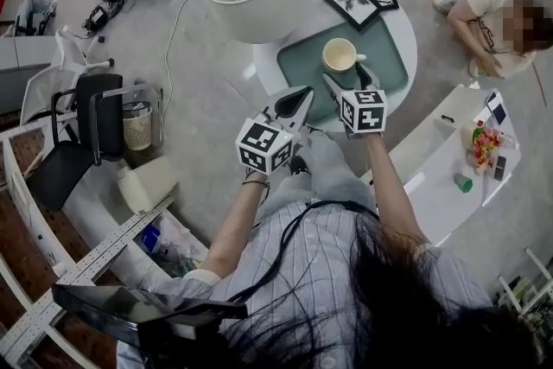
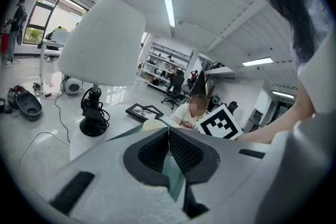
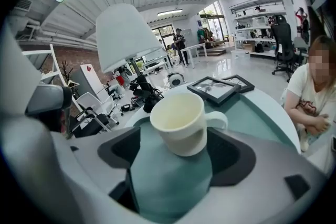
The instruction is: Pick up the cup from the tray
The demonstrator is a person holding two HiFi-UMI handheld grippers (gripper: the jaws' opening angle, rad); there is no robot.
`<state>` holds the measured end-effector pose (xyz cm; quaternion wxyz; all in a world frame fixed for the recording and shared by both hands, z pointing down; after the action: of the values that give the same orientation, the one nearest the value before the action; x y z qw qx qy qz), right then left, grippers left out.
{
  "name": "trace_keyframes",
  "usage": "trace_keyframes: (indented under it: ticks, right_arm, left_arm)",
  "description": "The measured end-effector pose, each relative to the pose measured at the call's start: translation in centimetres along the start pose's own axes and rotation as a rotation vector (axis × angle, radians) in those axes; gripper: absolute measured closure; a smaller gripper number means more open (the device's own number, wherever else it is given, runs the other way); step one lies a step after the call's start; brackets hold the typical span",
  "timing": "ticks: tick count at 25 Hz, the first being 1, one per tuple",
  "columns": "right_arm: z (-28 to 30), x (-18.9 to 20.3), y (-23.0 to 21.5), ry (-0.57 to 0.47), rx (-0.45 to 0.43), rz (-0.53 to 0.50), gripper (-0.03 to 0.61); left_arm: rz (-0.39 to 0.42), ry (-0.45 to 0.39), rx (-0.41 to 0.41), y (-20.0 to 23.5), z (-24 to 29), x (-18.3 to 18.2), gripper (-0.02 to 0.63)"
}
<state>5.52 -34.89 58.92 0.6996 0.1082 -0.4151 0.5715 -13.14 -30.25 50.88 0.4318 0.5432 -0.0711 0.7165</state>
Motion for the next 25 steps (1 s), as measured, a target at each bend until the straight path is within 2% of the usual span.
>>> trace_keyframes:
  ticks: [7, 14, 21, 25]
  right_arm:
    - [2.4, -0.2, -0.4, 0.013, 0.055, -0.07, 0.196]
    - [4.1, -0.5, -0.3, -0.011, 0.107, -0.065, 0.192]
    - [5.6, -0.9, -0.5, -0.076, 0.106, -0.066, 0.186]
    - [5.8, -1.1, -0.7, -0.071, 0.088, -0.089, 0.186]
  left_arm:
    - [0.003, 0.023, -0.002, 0.4, 0.7, -0.2, 0.6]
    - [-0.011, 0.041, -0.028, 1.2, 0.1, 0.2, 0.601]
    - [-0.022, 0.065, -0.052, 1.8, -0.8, 0.7, 0.601]
    - [-0.027, 0.066, -0.067, 1.9, -1.3, 0.9, 0.601]
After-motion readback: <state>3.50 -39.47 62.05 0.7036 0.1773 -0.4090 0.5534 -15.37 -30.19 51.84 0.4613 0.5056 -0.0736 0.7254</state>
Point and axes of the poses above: the fingertips, and each gripper's own axes: z forward along the fingers, y to its left, x out of its underside, the point moved 10 cm from there along -z, backward along the fingers, and after that the axes turned 1 degree about z, right-handed, at the moved point
